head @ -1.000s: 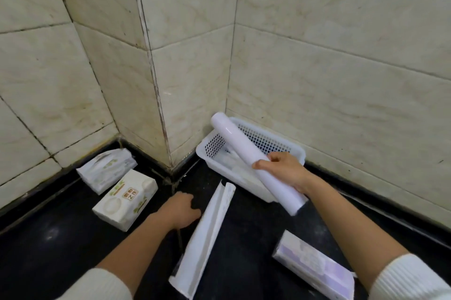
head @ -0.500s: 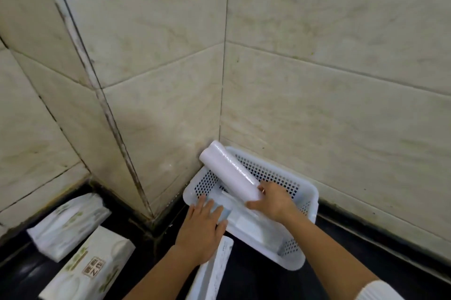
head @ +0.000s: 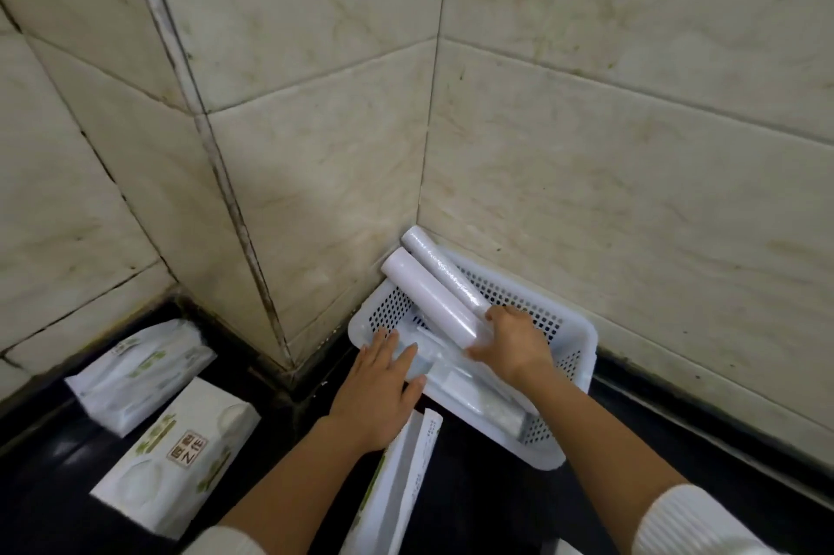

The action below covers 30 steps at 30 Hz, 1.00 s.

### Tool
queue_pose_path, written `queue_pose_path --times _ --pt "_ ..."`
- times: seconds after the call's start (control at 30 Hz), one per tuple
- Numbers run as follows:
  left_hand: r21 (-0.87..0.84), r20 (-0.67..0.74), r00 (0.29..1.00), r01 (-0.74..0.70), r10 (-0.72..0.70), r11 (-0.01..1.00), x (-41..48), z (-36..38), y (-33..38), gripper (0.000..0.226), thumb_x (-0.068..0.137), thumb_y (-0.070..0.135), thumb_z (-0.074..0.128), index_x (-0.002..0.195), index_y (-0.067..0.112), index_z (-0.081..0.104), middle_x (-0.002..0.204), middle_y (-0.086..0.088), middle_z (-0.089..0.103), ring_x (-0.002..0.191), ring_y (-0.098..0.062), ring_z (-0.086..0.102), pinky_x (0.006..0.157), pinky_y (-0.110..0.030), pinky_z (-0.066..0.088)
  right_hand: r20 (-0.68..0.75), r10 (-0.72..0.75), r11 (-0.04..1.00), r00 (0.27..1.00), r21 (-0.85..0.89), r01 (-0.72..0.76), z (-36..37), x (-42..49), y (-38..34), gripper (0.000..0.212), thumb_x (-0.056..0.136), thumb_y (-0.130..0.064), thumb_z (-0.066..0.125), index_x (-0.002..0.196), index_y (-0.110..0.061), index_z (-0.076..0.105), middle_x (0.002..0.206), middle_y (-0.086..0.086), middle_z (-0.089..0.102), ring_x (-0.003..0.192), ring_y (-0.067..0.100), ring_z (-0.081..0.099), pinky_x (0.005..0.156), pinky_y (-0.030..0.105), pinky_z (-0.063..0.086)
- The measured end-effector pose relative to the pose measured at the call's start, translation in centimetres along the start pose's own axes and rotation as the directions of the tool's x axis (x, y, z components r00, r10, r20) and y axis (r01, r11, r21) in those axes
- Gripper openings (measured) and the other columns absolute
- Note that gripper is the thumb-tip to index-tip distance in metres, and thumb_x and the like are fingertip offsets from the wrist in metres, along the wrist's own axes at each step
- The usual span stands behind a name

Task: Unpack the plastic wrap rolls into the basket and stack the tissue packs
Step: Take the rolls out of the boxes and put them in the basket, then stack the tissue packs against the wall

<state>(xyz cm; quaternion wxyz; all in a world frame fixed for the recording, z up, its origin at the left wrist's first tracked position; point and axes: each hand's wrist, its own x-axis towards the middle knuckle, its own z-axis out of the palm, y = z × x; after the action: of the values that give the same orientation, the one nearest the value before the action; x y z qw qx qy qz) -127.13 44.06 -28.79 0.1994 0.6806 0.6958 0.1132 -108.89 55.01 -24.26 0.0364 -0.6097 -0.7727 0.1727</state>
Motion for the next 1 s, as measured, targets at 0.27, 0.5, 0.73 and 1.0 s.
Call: queue_pose_path --times 0.27,0.5,0.73,1.0 --pt "-0.108 -0.42 0.9 0.076 -0.114 0.991 -5.7 -6.7 -2.3 0.047 0.099 0.026 0.043 0.143 0.013 0.037 0.156 -0.012 0.028 0.146 -0.026 0.018 0.116 -0.04 0.025 -0.13 -0.21 0.958 0.969 0.17 0.231 -2.5 -3.8 -8.5 0.058 0.078 -0.039 0.075 0.127 -0.014 0.056 0.126 0.006 0.057 0.112 0.023 0.056 0.093 0.036 0.048" --pt "-0.181 -0.565 0.772 0.228 -0.291 0.957 -15.2 -7.6 -9.1 0.041 0.096 0.019 0.048 0.136 0.013 0.046 0.145 -0.01 0.04 0.135 -0.024 0.03 0.109 -0.039 0.036 -0.034 -0.399 0.891 0.916 0.221 0.397 4.0 -8.9 -17.8 0.029 0.08 -0.035 0.07 0.095 -0.011 0.06 0.099 0.008 0.061 0.094 0.026 0.058 0.077 0.035 0.049" --pt "-0.326 -0.368 0.743 0.459 -0.558 0.826 -22.8 -3.7 -16.1 0.05 0.096 0.035 0.049 0.142 0.02 0.036 0.152 -0.007 0.028 0.143 -0.021 0.016 0.112 -0.039 0.035 0.203 -0.458 0.886 0.866 0.181 0.426 12.5 -12.1 -22.2 0.046 0.083 -0.033 0.066 0.122 -0.012 0.055 0.123 0.009 0.052 0.117 0.026 0.05 0.095 0.04 0.047" --pt "-0.495 -0.26 0.77 0.412 -0.583 0.765 -20.8 -3.3 -18.6 0.035 0.095 0.039 0.05 0.129 0.031 0.045 0.138 0.004 0.045 0.12 -0.012 0.046 0.093 -0.031 0.048 0.252 -0.444 0.891 0.86 0.228 0.393 15.7 -11.0 -23.9 0.064 0.085 -0.043 0.059 0.143 -0.031 0.035 0.132 0.004 0.05 0.123 0.023 0.049 0.097 0.039 0.047"
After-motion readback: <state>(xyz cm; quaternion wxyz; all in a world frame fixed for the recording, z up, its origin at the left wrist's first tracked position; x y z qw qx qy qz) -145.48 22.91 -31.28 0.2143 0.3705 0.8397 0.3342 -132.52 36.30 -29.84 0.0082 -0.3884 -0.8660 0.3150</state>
